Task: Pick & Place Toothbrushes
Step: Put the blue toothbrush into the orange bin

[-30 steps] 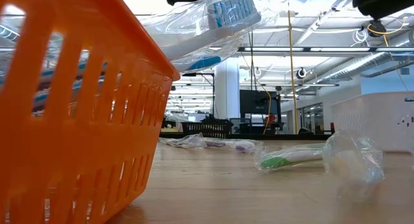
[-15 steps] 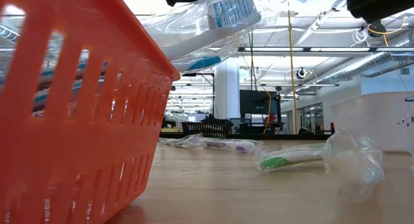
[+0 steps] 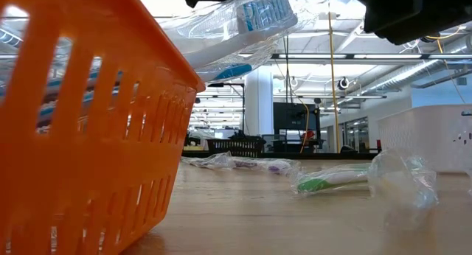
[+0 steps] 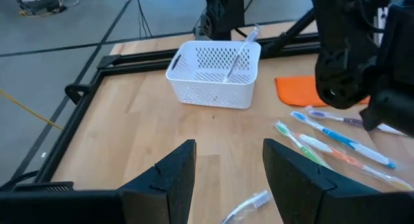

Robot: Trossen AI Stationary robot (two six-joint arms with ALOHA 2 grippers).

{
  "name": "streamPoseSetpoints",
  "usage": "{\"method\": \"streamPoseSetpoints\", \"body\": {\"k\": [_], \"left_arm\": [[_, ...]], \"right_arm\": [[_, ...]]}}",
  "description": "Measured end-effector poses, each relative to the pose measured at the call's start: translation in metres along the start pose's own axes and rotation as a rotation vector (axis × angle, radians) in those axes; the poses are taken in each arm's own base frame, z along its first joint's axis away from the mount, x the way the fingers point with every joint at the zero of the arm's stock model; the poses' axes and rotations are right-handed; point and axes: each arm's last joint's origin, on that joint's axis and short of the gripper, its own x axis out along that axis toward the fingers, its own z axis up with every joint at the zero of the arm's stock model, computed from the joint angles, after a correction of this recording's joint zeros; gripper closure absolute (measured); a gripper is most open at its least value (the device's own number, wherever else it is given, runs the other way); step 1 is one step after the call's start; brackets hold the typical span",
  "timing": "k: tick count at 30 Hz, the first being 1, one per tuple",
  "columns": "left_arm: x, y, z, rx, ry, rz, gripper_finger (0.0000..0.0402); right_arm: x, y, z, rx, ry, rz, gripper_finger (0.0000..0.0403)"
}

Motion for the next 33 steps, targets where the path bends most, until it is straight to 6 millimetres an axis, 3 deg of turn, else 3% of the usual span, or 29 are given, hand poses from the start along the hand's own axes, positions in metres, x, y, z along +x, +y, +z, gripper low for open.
{"method": "streamPoseSetpoints", "body": {"k": [19,27,33], "left_arm": [[0.000,-0.003,-0.004,0.006,0.040,-0.007,0.0220],[0.000,-0.003,-0.004,0.002,0.040,-0.006,0.0220],[0.000,-0.003,-0.004,-0.002,0.043,-0.006,0.0220]], "right_arm": [[0.000,-0.002,-0.007,-0.022,0.068,-0.003,0.0269],[0.001,-0.003,0.001,-0.044,0.074,-0.006,0.0262],[-0.001,-0.004,0.013,-0.040,0.193,-0.027,0.0272]]}}
